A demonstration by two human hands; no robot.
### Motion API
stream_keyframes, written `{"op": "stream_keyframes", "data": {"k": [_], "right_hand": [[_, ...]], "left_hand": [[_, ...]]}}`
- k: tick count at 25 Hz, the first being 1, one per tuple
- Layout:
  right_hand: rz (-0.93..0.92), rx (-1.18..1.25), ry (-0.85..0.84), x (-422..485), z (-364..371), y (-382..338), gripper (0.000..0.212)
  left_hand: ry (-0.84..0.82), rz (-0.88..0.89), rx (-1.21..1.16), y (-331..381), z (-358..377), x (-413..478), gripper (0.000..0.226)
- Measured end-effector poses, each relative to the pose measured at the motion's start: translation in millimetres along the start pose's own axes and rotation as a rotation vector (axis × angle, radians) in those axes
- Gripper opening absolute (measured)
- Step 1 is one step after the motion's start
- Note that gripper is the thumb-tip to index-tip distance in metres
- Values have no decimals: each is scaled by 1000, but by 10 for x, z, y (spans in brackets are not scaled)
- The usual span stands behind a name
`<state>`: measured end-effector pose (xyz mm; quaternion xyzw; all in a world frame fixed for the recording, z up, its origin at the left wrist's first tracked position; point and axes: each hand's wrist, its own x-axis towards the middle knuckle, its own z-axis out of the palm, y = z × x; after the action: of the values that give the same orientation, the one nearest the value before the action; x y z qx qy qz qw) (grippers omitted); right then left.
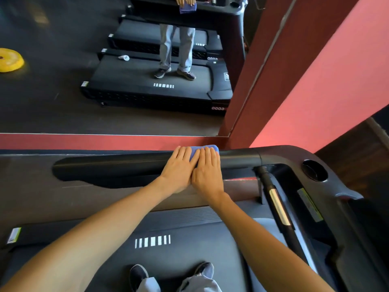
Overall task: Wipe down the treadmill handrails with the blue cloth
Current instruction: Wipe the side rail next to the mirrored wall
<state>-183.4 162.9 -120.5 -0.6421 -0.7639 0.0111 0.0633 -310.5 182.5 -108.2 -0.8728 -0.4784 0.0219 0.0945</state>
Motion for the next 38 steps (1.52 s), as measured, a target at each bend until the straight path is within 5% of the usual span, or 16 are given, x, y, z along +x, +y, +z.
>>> {"op": "stream_keyframes", "data": {"k": [12,17,25,38], "right_hand": [[-316,-6,-18,359,47,-2811,55],[-347,32,8,400,68,-3132,49],[-366,110,49,368,127,-2524,47],[-116,110,242,-9,-191,1041,35]], "left_hand": [[-71,-247,-18,-2200,272,-1864,74],[-113,-281,24,-2459,328,-2094,74],[-68,-346,13,-1877,236,-1682,61],[-8,-6,-15,799,-48,755,51]]}}
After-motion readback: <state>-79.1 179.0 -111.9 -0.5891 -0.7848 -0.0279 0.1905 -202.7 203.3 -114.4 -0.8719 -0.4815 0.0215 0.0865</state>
